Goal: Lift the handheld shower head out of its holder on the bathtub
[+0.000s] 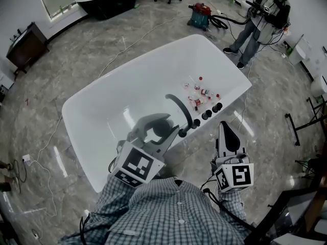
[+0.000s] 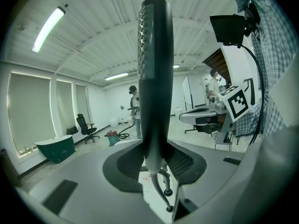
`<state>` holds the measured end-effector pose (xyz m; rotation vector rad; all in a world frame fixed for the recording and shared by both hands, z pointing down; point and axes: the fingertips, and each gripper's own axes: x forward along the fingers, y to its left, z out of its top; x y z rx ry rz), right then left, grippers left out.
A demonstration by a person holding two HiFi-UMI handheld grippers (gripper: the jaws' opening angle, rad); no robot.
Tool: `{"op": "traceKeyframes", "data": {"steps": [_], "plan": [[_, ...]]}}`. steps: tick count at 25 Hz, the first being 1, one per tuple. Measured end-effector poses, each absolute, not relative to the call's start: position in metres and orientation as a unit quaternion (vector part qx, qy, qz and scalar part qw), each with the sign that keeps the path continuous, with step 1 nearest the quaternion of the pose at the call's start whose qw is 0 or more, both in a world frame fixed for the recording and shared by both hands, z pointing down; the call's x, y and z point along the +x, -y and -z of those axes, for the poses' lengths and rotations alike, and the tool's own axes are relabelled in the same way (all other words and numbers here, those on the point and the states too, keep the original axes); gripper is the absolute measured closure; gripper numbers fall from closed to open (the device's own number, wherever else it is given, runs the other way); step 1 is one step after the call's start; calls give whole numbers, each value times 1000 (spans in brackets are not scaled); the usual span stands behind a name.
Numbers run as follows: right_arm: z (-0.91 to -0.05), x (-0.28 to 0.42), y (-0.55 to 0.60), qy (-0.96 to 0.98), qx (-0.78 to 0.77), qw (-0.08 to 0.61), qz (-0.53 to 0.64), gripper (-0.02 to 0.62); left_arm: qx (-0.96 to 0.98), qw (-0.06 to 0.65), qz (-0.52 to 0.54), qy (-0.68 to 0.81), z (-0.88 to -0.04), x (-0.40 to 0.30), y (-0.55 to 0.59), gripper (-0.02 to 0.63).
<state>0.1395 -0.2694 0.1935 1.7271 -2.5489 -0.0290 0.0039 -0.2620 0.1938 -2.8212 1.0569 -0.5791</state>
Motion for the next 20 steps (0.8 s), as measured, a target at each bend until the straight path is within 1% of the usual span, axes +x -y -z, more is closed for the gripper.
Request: {"op": "traceKeyframes", "data": {"steps": [20], "plan": [[-187,129,267,836,548,37,21,580,-920,45,182,-345,-179,2,258,465]]}}
